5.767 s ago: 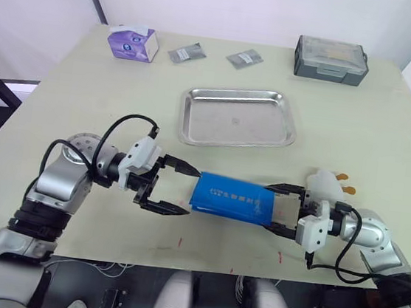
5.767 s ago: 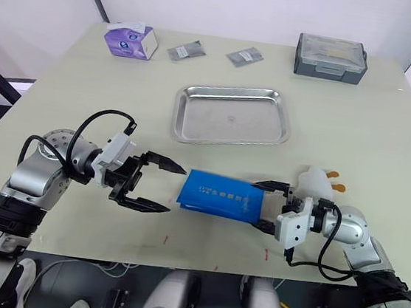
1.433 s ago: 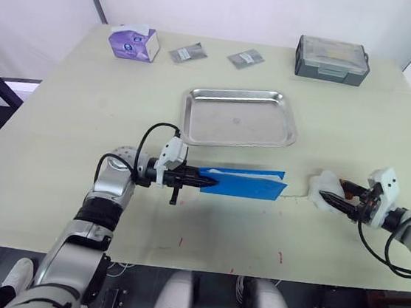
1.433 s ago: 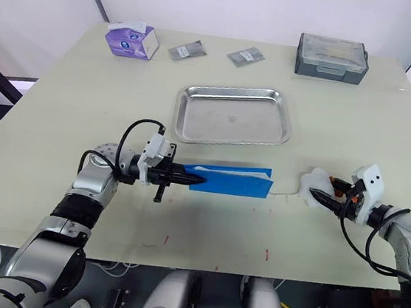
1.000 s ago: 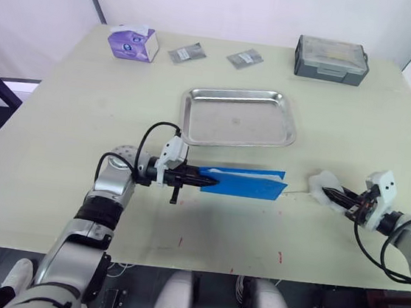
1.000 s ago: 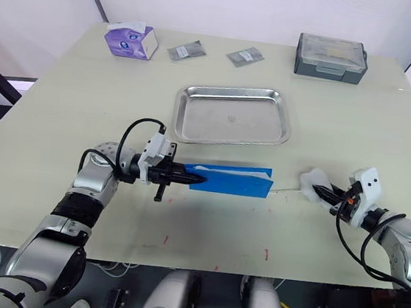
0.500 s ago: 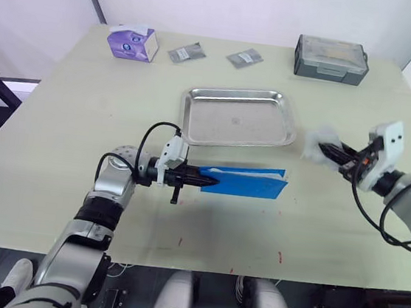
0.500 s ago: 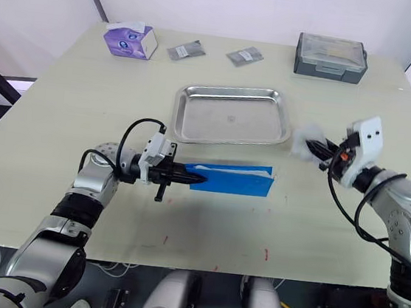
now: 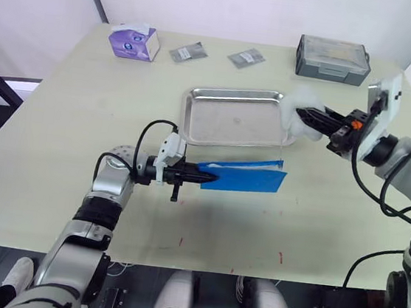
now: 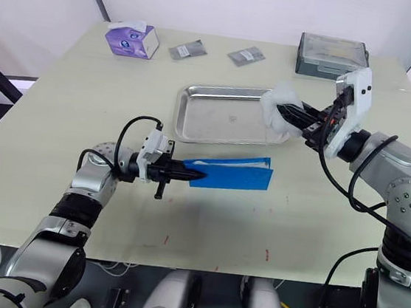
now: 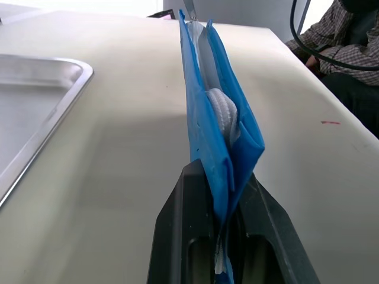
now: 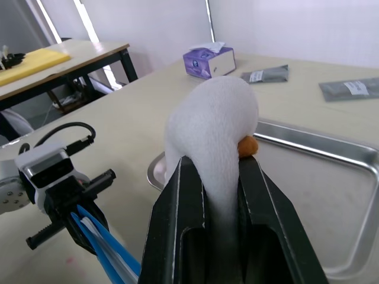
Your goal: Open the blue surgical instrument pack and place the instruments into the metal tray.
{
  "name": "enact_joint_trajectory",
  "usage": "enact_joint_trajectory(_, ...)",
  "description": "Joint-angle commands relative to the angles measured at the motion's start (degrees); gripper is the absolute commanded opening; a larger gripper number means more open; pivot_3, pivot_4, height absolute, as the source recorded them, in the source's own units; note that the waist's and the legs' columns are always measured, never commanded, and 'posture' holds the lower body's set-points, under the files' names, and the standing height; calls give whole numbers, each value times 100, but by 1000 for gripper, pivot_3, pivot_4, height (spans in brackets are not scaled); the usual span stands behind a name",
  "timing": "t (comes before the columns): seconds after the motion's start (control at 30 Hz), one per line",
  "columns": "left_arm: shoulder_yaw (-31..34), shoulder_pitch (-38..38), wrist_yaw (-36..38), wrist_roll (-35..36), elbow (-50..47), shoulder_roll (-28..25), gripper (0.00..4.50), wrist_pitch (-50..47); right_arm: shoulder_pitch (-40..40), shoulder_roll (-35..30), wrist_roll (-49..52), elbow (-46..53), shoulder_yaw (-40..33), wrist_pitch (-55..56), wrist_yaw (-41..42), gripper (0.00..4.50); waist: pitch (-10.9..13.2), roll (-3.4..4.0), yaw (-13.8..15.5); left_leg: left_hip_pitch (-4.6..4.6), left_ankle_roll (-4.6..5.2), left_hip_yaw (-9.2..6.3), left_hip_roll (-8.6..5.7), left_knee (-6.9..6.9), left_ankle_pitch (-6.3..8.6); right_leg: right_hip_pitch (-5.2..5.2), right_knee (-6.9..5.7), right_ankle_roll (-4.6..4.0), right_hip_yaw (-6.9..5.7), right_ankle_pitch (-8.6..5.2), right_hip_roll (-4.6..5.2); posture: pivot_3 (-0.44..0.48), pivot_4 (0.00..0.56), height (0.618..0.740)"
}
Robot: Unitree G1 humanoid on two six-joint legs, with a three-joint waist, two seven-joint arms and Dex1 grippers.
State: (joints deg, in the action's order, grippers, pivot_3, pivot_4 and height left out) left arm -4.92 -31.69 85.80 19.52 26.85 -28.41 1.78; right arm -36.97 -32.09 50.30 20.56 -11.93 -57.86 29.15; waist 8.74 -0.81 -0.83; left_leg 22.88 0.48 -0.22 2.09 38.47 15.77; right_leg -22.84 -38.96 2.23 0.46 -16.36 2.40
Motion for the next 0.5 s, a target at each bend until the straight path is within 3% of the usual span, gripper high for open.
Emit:
enact_joint_trajectory(0.03,-72,-37,43,-45,-135,7,0,-6,-444,353,-129,349,528,390,16,62,0,0,-33,-1,0,0,2,0,0,-1,-2,0,2,0,-3,0,150,734)
enact_joint_trajectory(0.3,-94,-123,1,-102,-54,81,0,6,-625,1104,-1534,-68,2099,1334,111,62,0,0,4,13,-1,0,1,1,-1,-17,-2,-1,18,1,-12,0,150,734)
enact_joint_trajectory(0.5,-70,-213,-18,-163,30,124,0,21,-737,1443,-2068,-246,2555,1745,316,62,0,0,-3,14,-1,0,2,0,-1,-21,-5,-2,19,1,-14,0,150,734)
